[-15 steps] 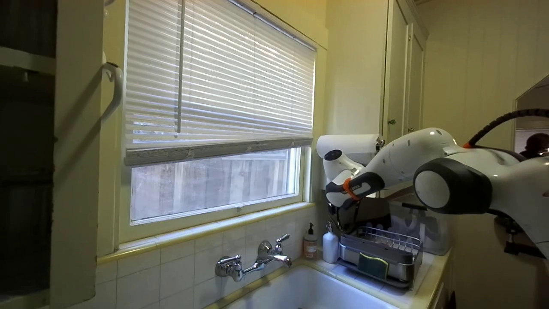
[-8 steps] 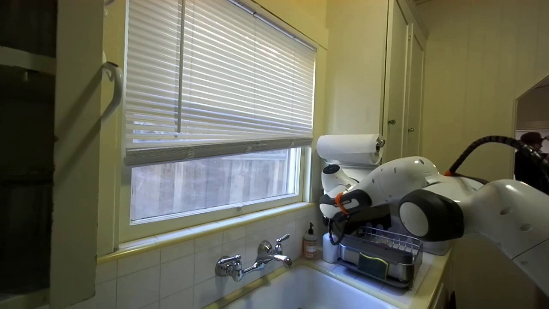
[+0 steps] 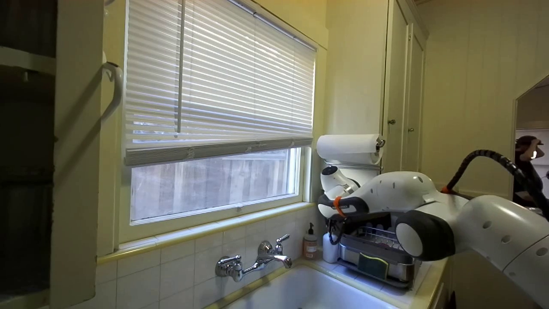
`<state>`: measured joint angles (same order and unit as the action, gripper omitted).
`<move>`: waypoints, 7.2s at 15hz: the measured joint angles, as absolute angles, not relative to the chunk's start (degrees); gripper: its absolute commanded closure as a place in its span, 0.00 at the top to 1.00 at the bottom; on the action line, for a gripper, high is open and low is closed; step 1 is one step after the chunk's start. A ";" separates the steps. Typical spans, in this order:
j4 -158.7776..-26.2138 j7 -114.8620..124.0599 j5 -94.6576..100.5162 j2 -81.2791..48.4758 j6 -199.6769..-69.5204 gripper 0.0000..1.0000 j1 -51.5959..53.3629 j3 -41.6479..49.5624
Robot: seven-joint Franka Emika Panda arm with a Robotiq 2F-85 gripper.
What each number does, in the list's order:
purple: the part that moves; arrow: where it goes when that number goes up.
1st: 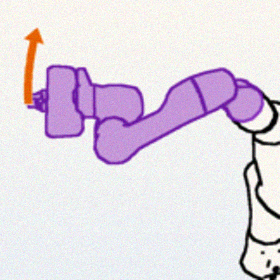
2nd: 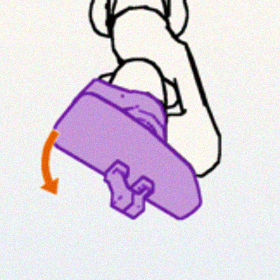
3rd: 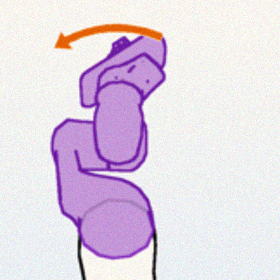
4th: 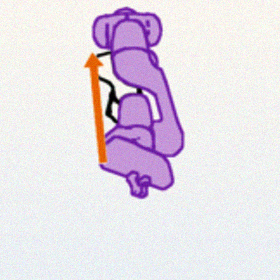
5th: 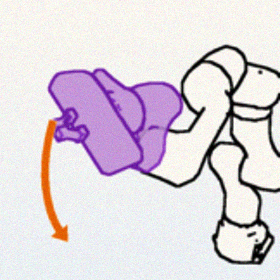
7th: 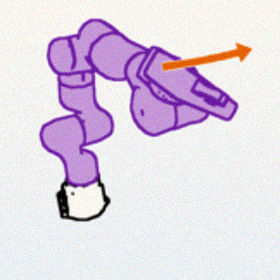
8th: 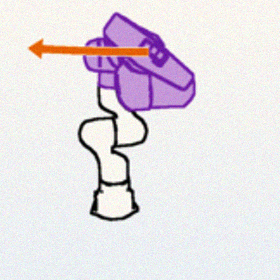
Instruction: Put the silver butter knife from the dishrack in the sink.
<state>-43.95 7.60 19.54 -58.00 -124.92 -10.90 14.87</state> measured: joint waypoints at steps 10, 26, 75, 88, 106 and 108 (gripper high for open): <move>-38.44 6.78 19.68 -61.44 -123.30 1.00 -11.53 15.13; -35.98 13.98 20.11 -65.49 -126.34 0.66 -11.27 21.18; -89.71 -22.68 -0.02 -43.30 -144.50 0.01 -16.48 -6.30; -76.48 -24.91 -0.99 -54.22 -130.12 0.01 -15.52 -5.77; -36.19 -18.39 -1.02 -82.78 -113.33 0.42 -11.12 -5.62; -34.62 -18.19 -1.02 -84.00 -112.53 0.58 -11.11 -5.59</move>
<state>-34.62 -18.19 -1.02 -84.00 -112.53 -11.11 -5.59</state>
